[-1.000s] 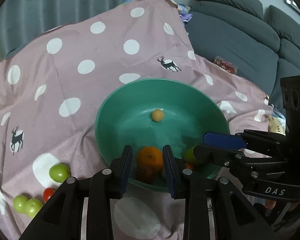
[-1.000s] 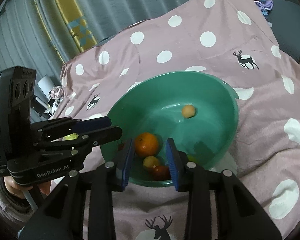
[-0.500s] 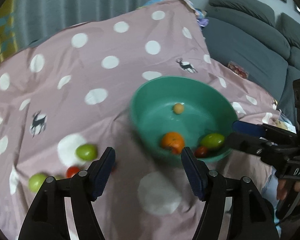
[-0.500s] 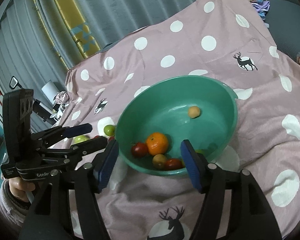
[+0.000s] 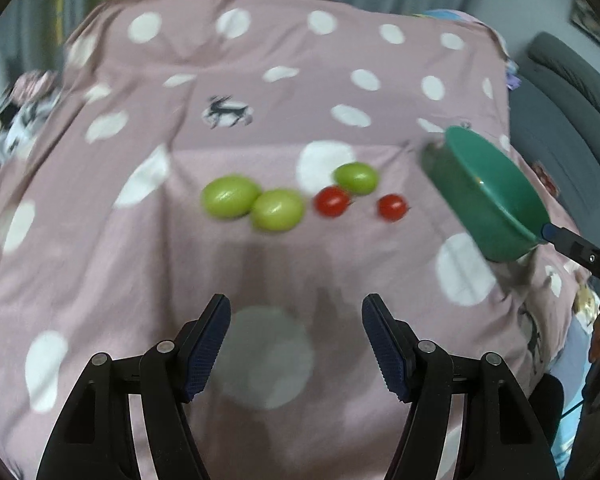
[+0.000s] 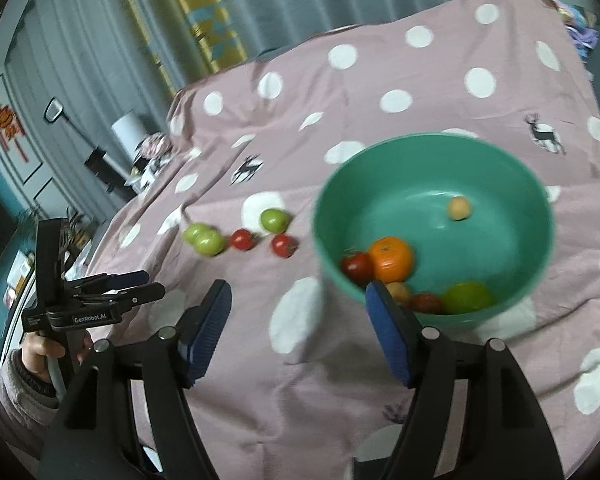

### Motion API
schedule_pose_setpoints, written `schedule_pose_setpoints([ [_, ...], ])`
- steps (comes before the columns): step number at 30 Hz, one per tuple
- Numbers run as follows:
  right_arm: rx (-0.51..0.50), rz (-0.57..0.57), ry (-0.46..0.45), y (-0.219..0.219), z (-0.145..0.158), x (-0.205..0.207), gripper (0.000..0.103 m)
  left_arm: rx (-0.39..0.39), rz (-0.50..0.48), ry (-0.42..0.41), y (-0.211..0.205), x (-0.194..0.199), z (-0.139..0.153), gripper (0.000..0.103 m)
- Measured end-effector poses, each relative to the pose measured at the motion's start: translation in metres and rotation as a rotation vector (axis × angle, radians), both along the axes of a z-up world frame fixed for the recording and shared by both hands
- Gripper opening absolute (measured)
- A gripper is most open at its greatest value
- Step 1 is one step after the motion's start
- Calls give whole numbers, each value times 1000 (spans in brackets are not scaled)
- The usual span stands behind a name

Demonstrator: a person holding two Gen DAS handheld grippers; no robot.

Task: Organize fruits
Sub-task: 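Withdraw both tools from the bowl toward the remaining fruits, then grasp a red tomato with the right tool while the left tool grasps another red tomato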

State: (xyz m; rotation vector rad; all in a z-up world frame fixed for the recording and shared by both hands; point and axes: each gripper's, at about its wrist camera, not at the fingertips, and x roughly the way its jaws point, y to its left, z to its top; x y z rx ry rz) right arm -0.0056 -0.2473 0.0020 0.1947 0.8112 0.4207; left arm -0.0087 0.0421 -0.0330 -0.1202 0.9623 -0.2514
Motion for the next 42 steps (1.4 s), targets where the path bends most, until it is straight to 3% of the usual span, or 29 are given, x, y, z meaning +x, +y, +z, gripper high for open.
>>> schedule_pose_setpoints([
  [11, -83, 144, 85, 63, -27, 13, 70, -114, -5, 19, 12, -8, -16, 68],
  [18, -169, 169, 65, 94, -32, 49, 69, -155, -81, 15, 1, 2, -16, 68],
  [26, -322, 204, 76, 121, -51, 97, 42, -198, -135, 14, -6, 13, -16, 68],
  [35, -501, 172, 93, 137, -65, 121, 41, -215, -150, 34, -11, 28, -19, 68],
  [38, -508, 181, 118, 135, -69, 126, 29, -217, -149, 39, -12, 33, -20, 68],
  [42, -486, 177, 111, 131, -67, 125, 28, -219, -149, 61, -17, 41, -22, 68],
])
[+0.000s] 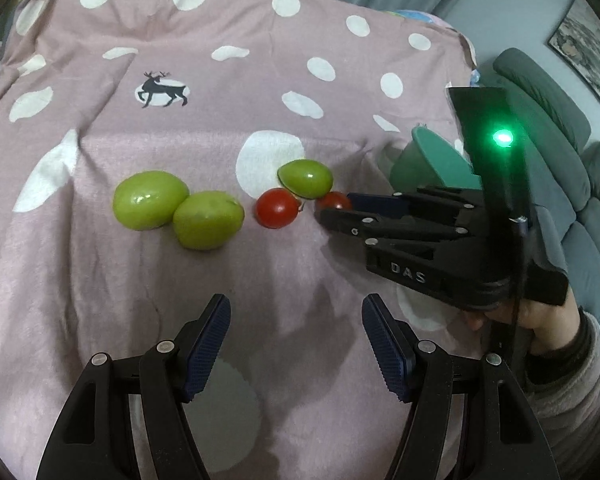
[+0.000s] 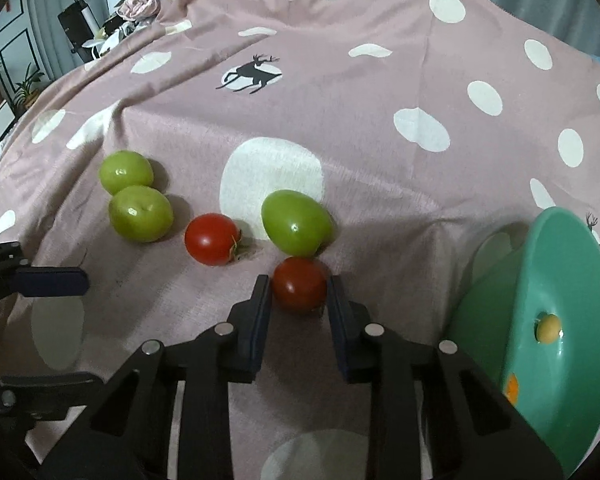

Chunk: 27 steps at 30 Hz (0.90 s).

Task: Organize fruits
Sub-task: 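Grasp a red tomato with the right tool while the left tool grasps another red tomato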

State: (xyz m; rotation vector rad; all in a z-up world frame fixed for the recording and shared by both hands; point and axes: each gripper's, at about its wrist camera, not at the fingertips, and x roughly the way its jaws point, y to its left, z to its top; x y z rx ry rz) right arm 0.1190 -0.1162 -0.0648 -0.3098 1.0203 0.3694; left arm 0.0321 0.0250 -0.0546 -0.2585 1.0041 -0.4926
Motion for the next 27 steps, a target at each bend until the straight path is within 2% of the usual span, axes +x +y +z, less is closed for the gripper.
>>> schedule_pose_setpoints([
  [5, 51, 9, -51, -8, 17, -23, 28, -9, 0, 25, -8, 10, -3, 68],
  [12, 151, 30, -100, -37, 37, -73, 28, 45, 41, -4, -24, 34, -1, 68],
  [14, 179, 24, -109, -46, 41, -81, 28, 10, 49, 19, -25, 45, -2, 68],
  [16, 205, 17, -117, -52, 45, -86, 28, 62, 60, -15, -31, 54, 1, 67],
  [21, 255, 11, -135, -62, 51, -93, 28, 141, 48, -5, -44, 73, -3, 54],
  [24, 277, 7, -141, -66, 52, -96, 28, 199, 48, 27, -47, 80, -12, 35],
  [27, 296, -4, -143, -70, 52, -97, 28, 217, 53, 20, -47, 84, -14, 33],
])
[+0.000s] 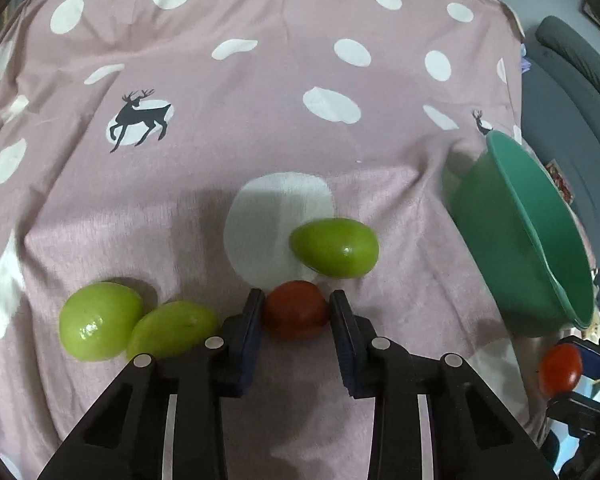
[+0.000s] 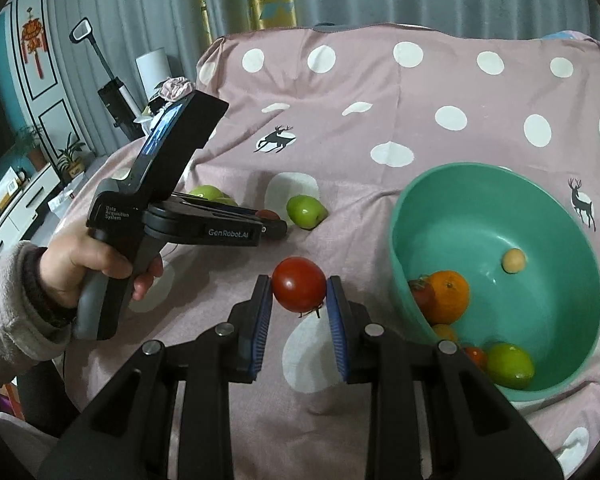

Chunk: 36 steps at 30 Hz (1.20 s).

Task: Organize fruits
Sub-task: 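Grasp a red tomato with the right tool while the left tool grasps another red tomato, then carry both tomatoes into the green bowl and open both tools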

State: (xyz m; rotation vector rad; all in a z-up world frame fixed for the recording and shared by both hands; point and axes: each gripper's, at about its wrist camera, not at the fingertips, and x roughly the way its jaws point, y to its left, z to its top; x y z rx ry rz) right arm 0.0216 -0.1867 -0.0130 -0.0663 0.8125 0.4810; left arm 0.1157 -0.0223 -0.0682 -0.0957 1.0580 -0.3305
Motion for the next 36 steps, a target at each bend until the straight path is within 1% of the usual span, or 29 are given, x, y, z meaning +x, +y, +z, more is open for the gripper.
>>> schedule_pose_setpoints([
  [4, 22, -16, 8, -10, -2, 0, 28, 6, 5, 5, -2, 3, 1, 33],
  [8, 39, -31, 15, -18, -3, -3, 28, -21, -1, 13, -3, -7, 5, 33],
  [13, 64, -45, 9, -27, 0, -7, 28, -24, -27, -29, -9, -35, 24, 33],
  [17, 82, -52, -5, -32, 4, -12, 28, -1, -54, -68, -17, -56, 40, 33],
  [19, 88, -54, -14, -34, 7, -15, 28, -10, -64, -76, -20, -62, 46, 33],
  [27, 114, -102, -57, -52, 18, -23, 29, -1, -136, -150, -53, -75, 78, 33],
  [32, 131, -158, -80, -70, 23, -19, 29, 15, -181, -185, -76, -73, 88, 33],
  [36, 122, -217, -94, -86, 23, -16, 29, 25, -223, -215, -98, -69, 96, 33],
])
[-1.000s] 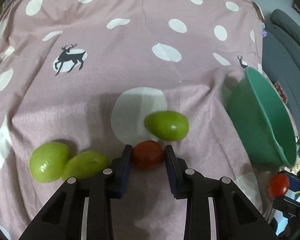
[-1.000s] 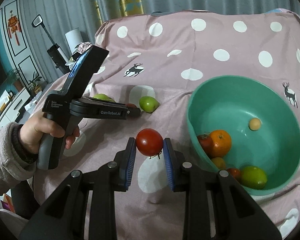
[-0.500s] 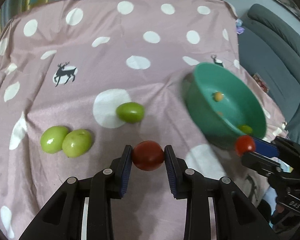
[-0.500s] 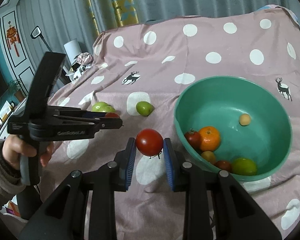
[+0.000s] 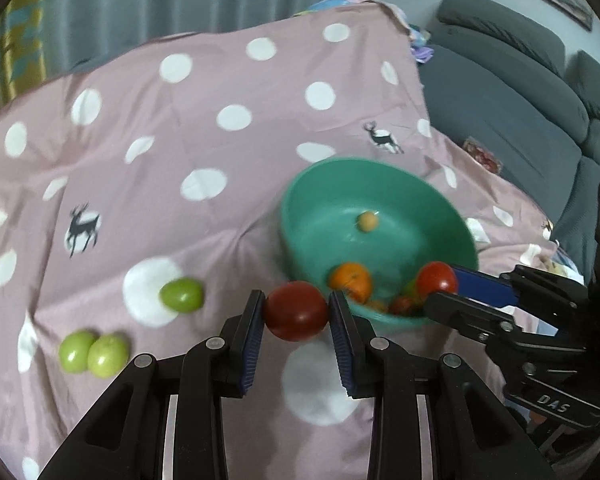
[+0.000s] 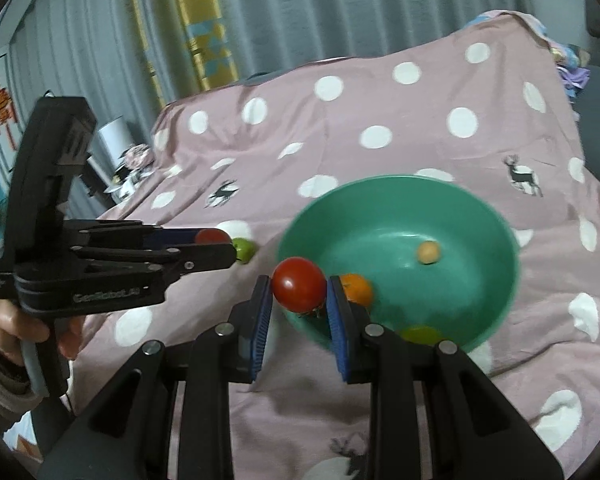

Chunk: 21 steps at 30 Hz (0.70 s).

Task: Organize fruits
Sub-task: 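Carry both tomatoes into the green bowl and open both tools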

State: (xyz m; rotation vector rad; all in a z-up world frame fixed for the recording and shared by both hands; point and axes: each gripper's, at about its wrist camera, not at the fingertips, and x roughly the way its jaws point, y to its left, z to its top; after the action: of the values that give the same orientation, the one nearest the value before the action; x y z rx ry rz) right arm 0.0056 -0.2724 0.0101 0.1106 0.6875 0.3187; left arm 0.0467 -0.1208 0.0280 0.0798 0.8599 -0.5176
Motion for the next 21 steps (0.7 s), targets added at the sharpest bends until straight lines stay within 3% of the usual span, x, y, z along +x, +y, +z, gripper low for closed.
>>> schedule_pose_setpoints([
  [11, 0, -91, 25, -31, -7, 9, 29, 66, -107, -24, -60, 12, -8, 33],
  [21, -8, -115, 51, -35, -15, 19, 31, 106, -111, 3, -71, 19, -24, 33],
])
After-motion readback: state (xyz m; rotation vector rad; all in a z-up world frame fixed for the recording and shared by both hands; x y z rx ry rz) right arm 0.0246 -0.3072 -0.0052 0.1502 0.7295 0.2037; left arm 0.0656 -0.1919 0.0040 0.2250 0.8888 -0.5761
